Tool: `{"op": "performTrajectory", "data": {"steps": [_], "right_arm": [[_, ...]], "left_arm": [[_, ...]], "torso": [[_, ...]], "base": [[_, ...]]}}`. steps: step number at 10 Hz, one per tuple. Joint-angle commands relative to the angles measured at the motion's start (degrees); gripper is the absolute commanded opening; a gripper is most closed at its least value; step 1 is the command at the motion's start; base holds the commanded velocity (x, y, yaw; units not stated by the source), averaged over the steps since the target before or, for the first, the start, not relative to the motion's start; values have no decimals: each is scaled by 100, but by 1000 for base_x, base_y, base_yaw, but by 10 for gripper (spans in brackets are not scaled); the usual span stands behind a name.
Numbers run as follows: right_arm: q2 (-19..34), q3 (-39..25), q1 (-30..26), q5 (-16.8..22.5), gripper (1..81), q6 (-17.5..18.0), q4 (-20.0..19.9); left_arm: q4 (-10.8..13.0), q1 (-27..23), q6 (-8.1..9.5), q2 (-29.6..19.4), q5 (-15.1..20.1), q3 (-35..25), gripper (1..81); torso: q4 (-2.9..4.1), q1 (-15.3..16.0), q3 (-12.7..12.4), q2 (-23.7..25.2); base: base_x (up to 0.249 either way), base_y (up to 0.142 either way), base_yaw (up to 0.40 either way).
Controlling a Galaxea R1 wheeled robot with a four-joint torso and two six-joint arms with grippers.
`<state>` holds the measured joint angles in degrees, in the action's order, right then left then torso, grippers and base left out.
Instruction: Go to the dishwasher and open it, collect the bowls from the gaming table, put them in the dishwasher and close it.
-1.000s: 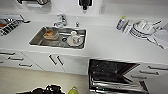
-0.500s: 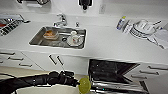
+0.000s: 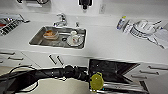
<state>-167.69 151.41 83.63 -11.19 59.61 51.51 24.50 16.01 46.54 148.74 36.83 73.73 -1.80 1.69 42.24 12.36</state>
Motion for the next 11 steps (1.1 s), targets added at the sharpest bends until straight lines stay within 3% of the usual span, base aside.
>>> {"op": "performTrajectory", "data": {"steps": [1,3,4,5,6,7,11], "right_arm": [[-21,2,89,267,10,7,44],[-30,2,89,267,10,7,44],[-21,10,89,267,10,7,44],[-4,11,89,267,10,7,44],[-3,19,97,267,10,15,35],[-3,19,89,267,10,15,35],[-30,19,27,267,10,24,35]], "left_arm": [[-112,-988,206,1184,193,765,10],[-61,-1252,206,1712,167,1178,10],[288,-1271,275,1826,-84,1327,10],[705,-1279,531,1879,-422,1557,10],[1001,-1340,757,1914,-518,1757,10],[1153,-1437,856,2002,-554,1908,10],[1162,-2044,883,2810,-510,2787,10]], "torso": [[0,0,0,0],[0,0,2,-2],[0,0,2,-2],[0,2,2,-5],[0,2,2,-5],[0,2,2,-5],[0,2,4,-7]], "base": [[0,0,0],[0,0,0],[0,0,0],[0,0,0],[0,0,0],[0,0,0],[0,0,0]]}}
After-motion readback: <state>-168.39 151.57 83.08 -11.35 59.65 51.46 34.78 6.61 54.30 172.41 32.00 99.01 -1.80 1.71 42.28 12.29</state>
